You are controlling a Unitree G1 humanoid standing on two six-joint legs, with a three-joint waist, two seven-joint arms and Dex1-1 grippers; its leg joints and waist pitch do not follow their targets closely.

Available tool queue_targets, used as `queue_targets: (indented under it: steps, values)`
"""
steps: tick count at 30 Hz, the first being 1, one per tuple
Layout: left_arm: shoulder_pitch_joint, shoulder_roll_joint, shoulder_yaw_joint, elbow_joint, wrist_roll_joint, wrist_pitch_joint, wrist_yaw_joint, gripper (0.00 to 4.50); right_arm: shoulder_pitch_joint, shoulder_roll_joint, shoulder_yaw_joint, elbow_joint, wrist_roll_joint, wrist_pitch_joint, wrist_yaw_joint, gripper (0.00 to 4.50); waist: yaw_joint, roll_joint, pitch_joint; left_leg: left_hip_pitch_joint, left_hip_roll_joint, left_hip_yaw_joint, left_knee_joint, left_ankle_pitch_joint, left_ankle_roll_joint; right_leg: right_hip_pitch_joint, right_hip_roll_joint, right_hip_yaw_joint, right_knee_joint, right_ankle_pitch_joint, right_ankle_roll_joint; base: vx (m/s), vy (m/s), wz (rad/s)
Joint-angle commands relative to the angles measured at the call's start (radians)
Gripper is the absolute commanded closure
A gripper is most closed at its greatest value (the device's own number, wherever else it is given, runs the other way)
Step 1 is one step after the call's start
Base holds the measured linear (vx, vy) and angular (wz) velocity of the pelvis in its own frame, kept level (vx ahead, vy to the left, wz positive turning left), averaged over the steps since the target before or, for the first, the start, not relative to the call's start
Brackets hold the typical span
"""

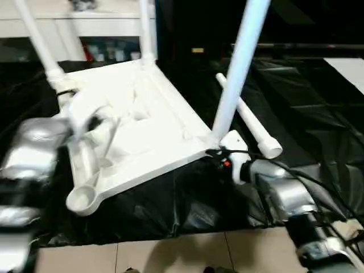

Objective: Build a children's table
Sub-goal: Rotate table base

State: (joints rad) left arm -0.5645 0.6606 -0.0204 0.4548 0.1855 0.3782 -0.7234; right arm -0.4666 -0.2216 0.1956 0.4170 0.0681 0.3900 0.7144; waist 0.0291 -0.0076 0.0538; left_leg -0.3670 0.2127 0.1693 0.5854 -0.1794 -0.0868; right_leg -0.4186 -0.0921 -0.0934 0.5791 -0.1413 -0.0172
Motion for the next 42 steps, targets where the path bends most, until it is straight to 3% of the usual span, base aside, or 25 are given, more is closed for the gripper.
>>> queue_targets:
  steps: [1, 5, 6, 11, 12, 15, 18, 23, 26, 31, 35, 42]
  values:
    - [0.018, 0.003, -0.038, -0.02, 0.007, 0.011, -0.038, 4.47, -0.024, 0.012, 0.011, 0.021, -0.009, 0.005, -0.019, 1.97, 0.001, 0.012, -0.063, 0.014, 0.015, 0.002, -0.076, -0.274, -0.005, 0.05, -0.043, 0.045, -0.057, -0.316, -0.183, 0.0, 0.0, 0.0]
    - [0.057, 0.011, -0.092, -0.029, 0.006, 0.022, -0.088, 4.5, -0.045, 0.025, 0.012, 0.054, -0.025, 0.006, -0.041, 2.17, 0.002, 0.013, -0.064, 0.016, 0.015, -0.001, -0.078, -0.308, -0.02, 0.05, -0.044, 0.046, -0.058, -0.327, -0.179, 0.0, 0.0, 0.0]
    - [0.062, 0.013, -0.104, -0.027, 0.011, 0.026, -0.096, 4.5, -0.05, 0.026, 0.015, 0.061, -0.029, 0.007, -0.051, 2.41, 0.002, 0.016, -0.062, 0.017, 0.013, -0.001, -0.078, -0.315, -0.021, 0.049, -0.044, 0.046, -0.059, -0.333, -0.179, 0.0, 0.0, 0.0]
    - [0.061, 0.028, -0.13, -0.019, 0.049, 0.035, -0.093, 4.5, -0.063, 0.034, 0.012, 0.088, -0.042, -0.007, -0.084, 2.85, 0.001, 0.015, -0.065, 0.014, 0.01, -0.001, -0.075, -0.296, -0.02, 0.054, -0.044, 0.048, -0.056, -0.322, -0.174, 0.0, 0.0, 0.0]
    - [0.054, 0.028, -0.118, -0.022, 0.051, 0.03, -0.073, 4.5, -0.074, 0.038, 0.012, 0.11, -0.049, -0.024, -0.089, 2.95, 0.002, 0.021, -0.066, 0.015, 0.01, -0.002, -0.075, -0.295, -0.021, 0.054, -0.044, 0.048, -0.054, -0.316, -0.176, 0.0, 0.0, 0.0]
    - [0.025, 0.009, -0.069, -0.015, 0.03, 0.013, -0.003, 4.5, -0.085, 0.04, 0.009, 0.131, -0.054, -0.047, -0.094, 3.18, -0.002, 0.014, -0.067, 0.014, 0.009, -0.001, -0.072, -0.292, -0.02, 0.055, -0.042, 0.047, -0.053, -0.305, -0.184, 0.0, 0.0, 0.0]
    - [-0.012, 0.014, -0.021, -0.016, 0.022, 0.014, 0.073, 4.5, -0.093, 0.041, -0.001, 0.139, -0.048, -0.051, -0.091, 3.47, -0.001, 0.015, -0.066, 0.015, 0.009, 0.0, -0.072, -0.298, -0.016, 0.054, -0.04, 0.046, -0.053, -0.309, -0.186, 0.0, 0.0, 0.0]
    - [-0.014, 0.039, -0.019, -0.022, 0.042, 0.039, 0.089, 4.5, -0.094, 0.041, 0.0, 0.147, -0.049, -0.059, -0.088, 3.81, 0.001, 0.011, -0.067, 0.013, 0.009, -0.003, -0.071, -0.287, -0.015, 0.056, -0.041, 0.045, -0.05, -0.309, -0.182, 0.0, 0.0, 0.0]
    - [0.032, 0.072, -0.095, -0.025, 0.089, 0.054, 0.026, 4.5, -0.103, 0.048, 0.001, 0.17, -0.052, -0.075, -0.091, 4.09, -0.001, 0.013, -0.068, 0.013, 0.01, -0.001, -0.07, -0.268, -0.012, 0.053, -0.042, 0.047, -0.049, -0.289, -0.188, 0.0, 0.0, 0.0]
    - [0.097, 0.088, -0.2, -0.041, 0.082, 0.043, -0.14, 4.5, -0.142, 0.068, -0.01, 0.234, -0.058, -0.108, -0.13, 4.42, -0.005, 0.022, -0.067, 0.016, 0.012, 0.0, -0.072, -0.291, -0.021, 0.049, -0.041, 0.048, -0.048, -0.269, -0.215, 0.0, 0.0, 0.0]
    - [0.117, 0.106, -0.252, -0.051, 0.073, 0.036, -0.23, 4.5, -0.175, 0.079, -0.02, 0.293, -0.063, -0.144, -0.16, 4.47, -0.009, 0.018, -0.061, 0.017, 0.009, -0.003, -0.073, -0.346, -0.028, 0.049, -0.045, 0.049, -0.055, -0.35, -0.196, 0.0, 0.0, 0.0]
    - [0.168, 0.113, -0.303, -0.278, -0.115, 0.102, -0.52, 4.5, -0.255, 0.114, -0.043, 0.423, -0.06, -0.219, -0.209, 4.47, -0.013, 0.02, -0.061, 0.02, 0.008, -0.001, -0.073, -0.355, -0.035, 0.046, -0.044, 0.054, -0.05, -0.359, -0.215, 0.0, 0.0, 0.0]
